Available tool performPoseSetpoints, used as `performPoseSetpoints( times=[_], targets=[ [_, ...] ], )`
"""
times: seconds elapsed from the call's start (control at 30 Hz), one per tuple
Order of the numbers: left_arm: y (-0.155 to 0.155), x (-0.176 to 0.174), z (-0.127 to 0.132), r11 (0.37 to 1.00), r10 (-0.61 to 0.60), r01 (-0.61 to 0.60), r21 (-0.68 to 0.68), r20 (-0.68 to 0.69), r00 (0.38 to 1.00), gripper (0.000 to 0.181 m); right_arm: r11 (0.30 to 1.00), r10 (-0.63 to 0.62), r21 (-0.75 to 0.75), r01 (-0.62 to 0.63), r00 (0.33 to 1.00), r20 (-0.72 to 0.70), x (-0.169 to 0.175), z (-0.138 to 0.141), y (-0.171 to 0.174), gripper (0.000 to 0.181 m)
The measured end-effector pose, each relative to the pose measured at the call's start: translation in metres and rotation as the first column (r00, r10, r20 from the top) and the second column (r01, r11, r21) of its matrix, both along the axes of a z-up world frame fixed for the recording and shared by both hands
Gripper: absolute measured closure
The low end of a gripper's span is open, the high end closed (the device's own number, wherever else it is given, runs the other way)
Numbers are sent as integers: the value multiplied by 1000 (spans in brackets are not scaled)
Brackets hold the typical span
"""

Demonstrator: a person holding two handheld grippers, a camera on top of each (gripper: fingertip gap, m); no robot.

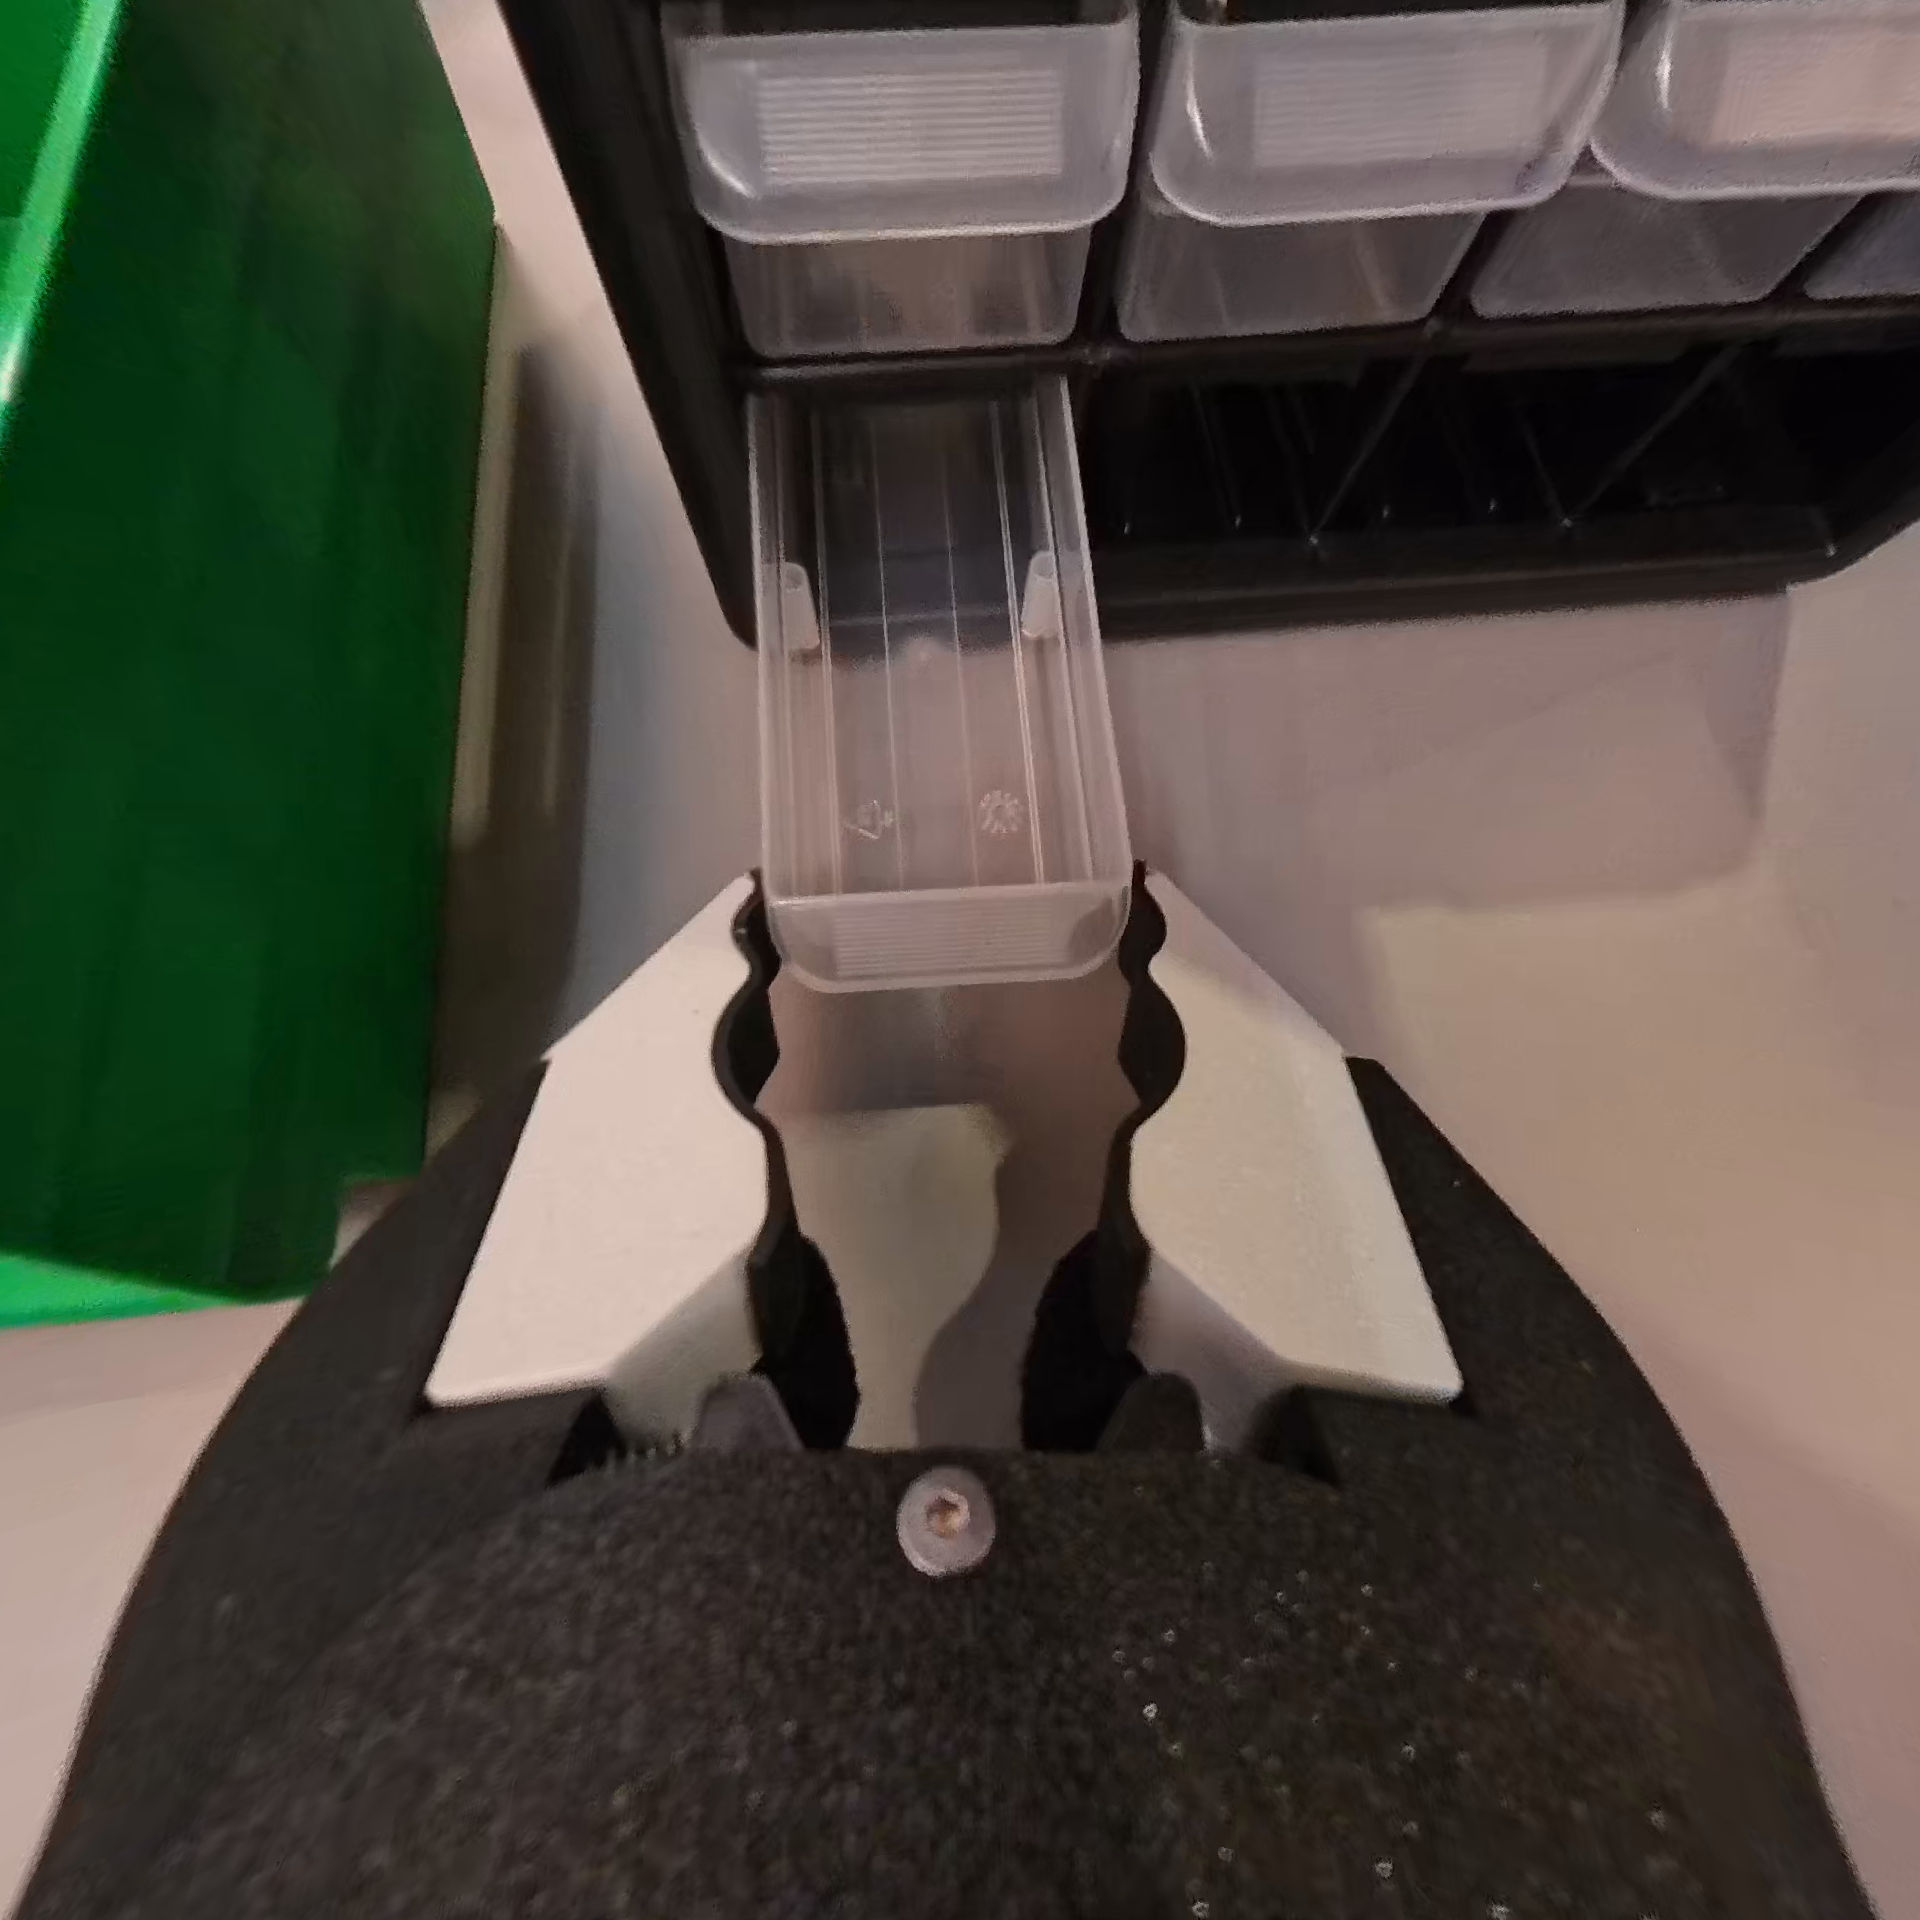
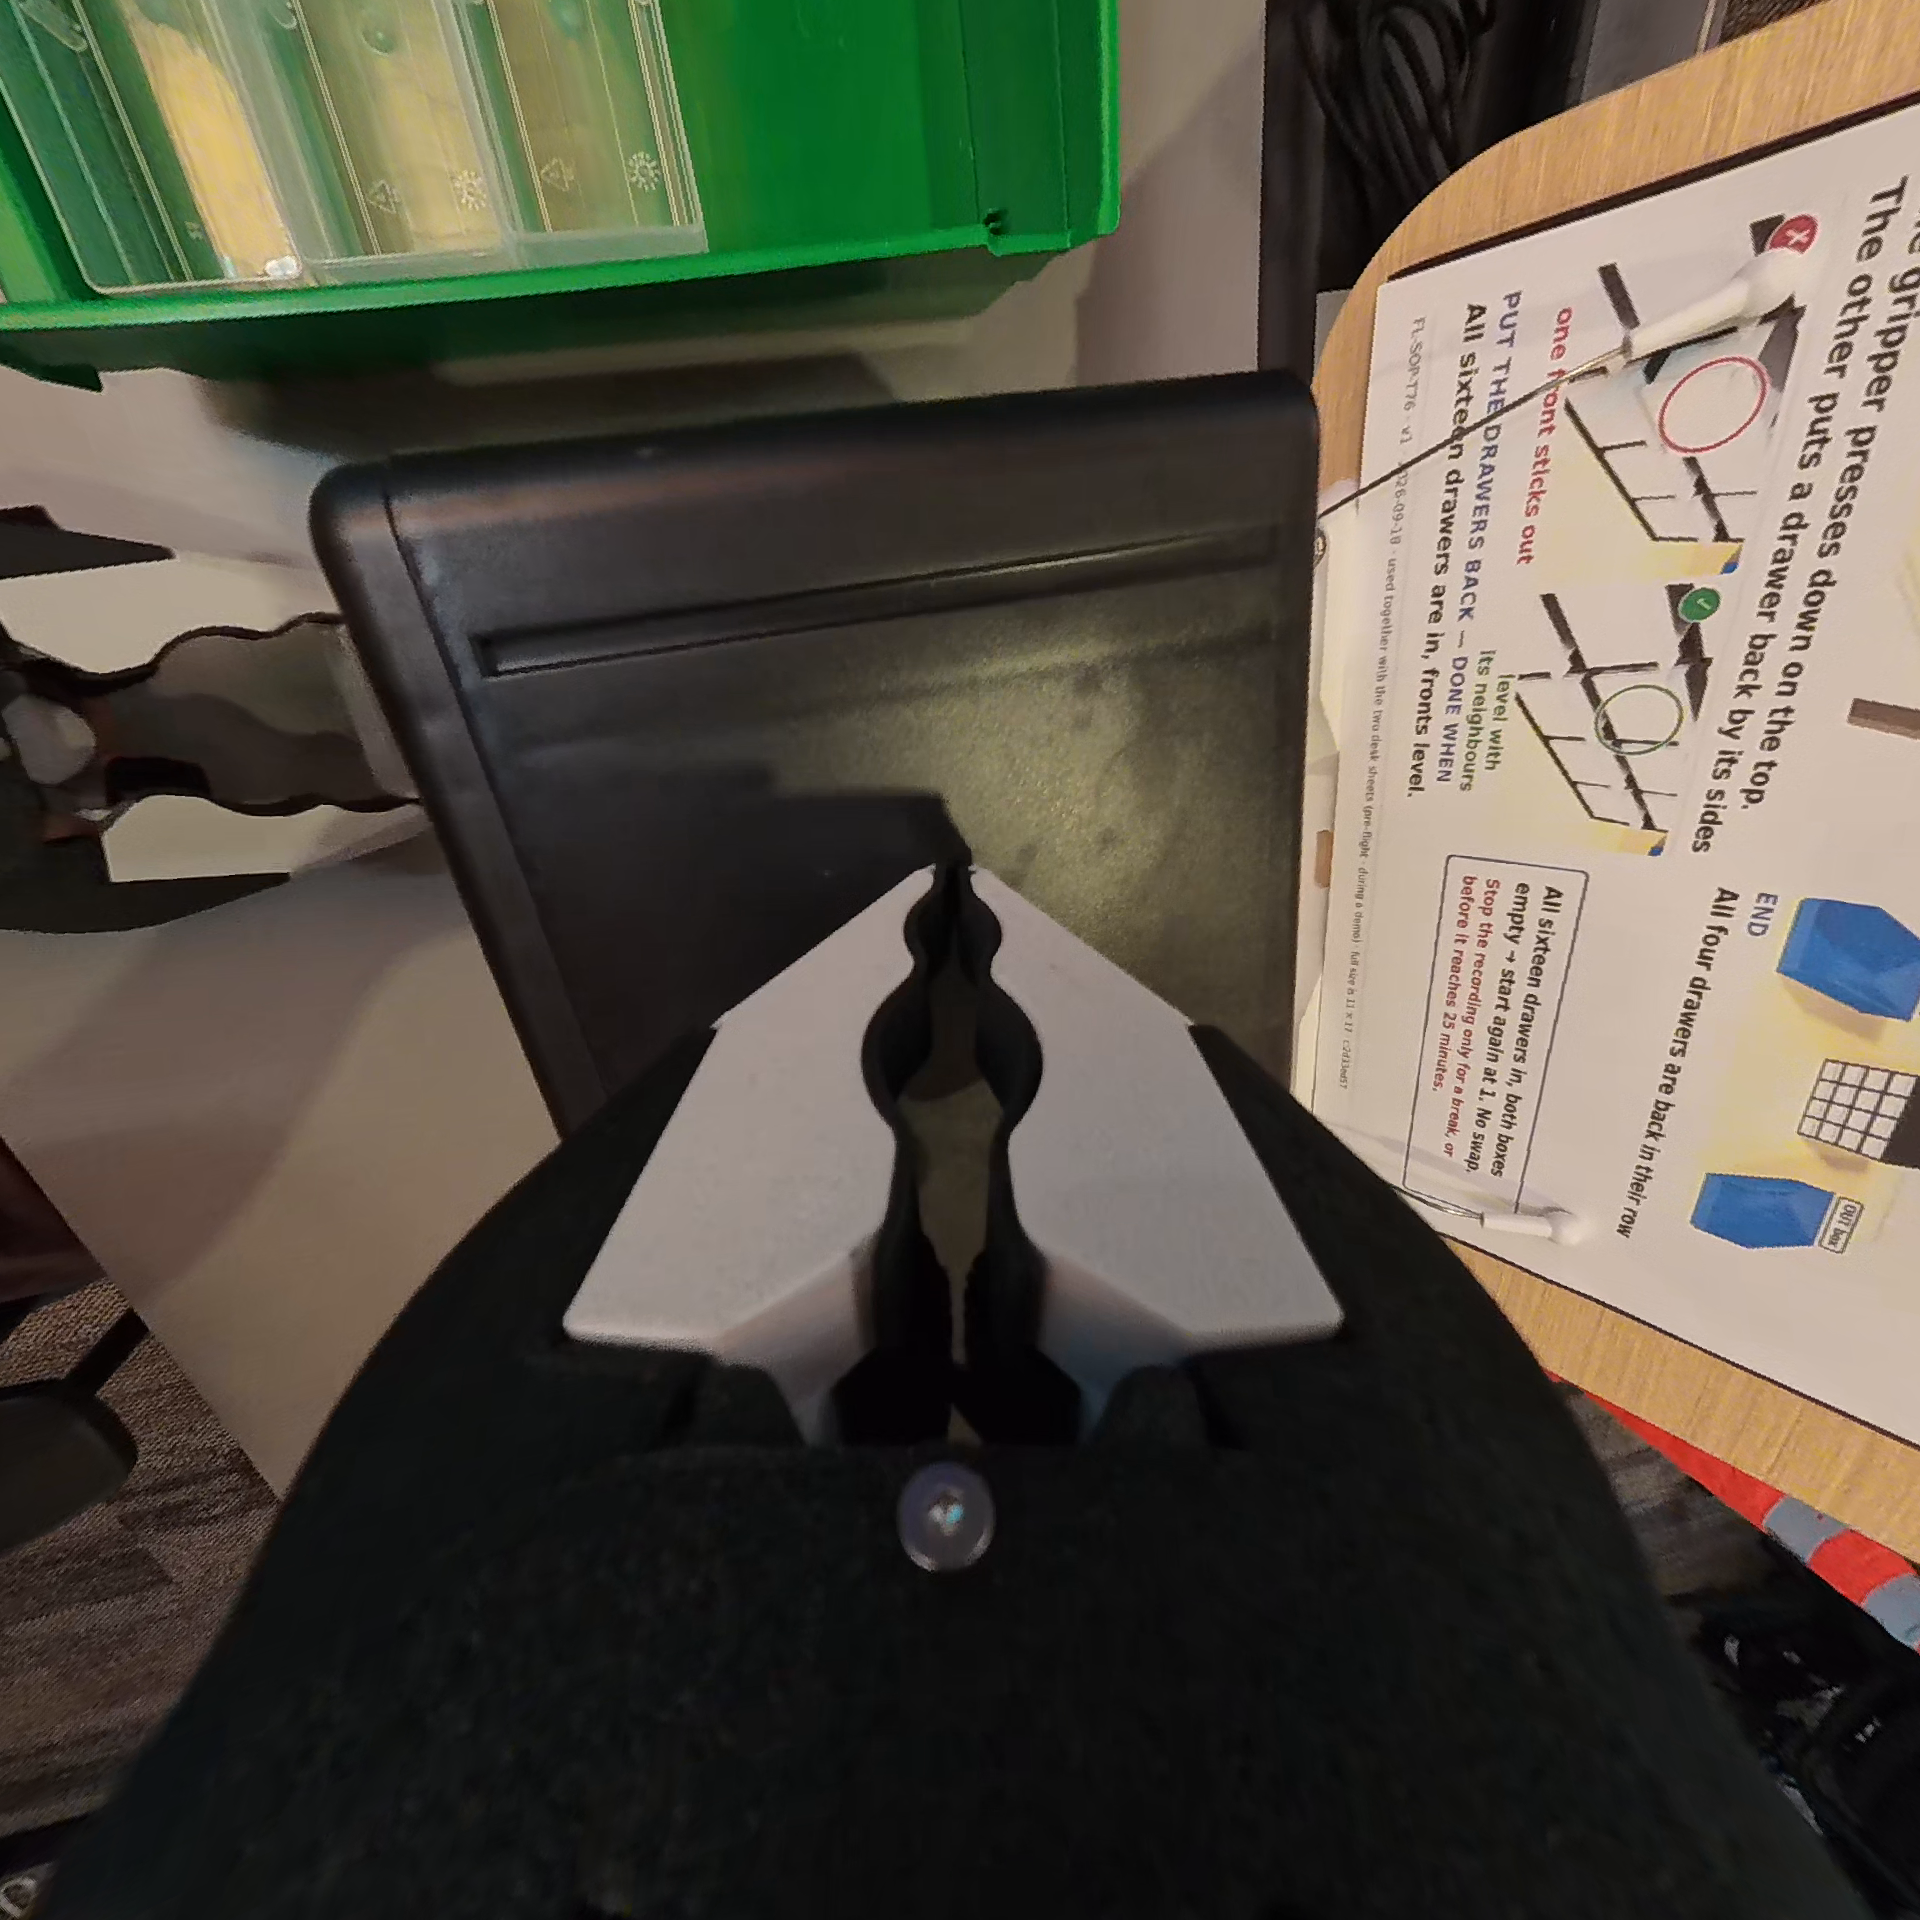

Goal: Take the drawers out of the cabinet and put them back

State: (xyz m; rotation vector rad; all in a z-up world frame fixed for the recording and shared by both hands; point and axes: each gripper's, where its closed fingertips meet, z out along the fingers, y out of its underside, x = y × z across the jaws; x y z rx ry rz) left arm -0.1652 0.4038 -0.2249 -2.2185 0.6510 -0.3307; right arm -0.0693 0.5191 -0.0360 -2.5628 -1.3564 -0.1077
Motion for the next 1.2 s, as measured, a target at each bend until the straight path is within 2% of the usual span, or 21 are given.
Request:
performPoseSetpoints(
  times=[0.13,0.23,0.37,0.5,0.83,1.2],
  targets=[
    [2,4,1,999,-21,22,-26,44,999,116,1000,-7,-14,7,1000,-4,0,0,0,181],
    [-8,1,3,998,-59,59,-6,66,996,116,1000,-6,-18,6,1000,-15,0,0,0,181],
    [-27,-7,2,995,-104,102,18,115,988,126,1000,12,-10,-12,1000,-7,0,0,0,181],
    [-27,-8,4,993,-120,119,15,137,983,137,1000,16,0,-16,1000,19,0,0,0,181],
    [7,-1,9,993,-117,119,-7,164,980,152,1000,-6,24,4,995,100,1,0,0,181],
    [47,20,9,993,-112,115,-9,173,979,151,994,-80,73,77,996,40,1,1,0,181]
  ],
)
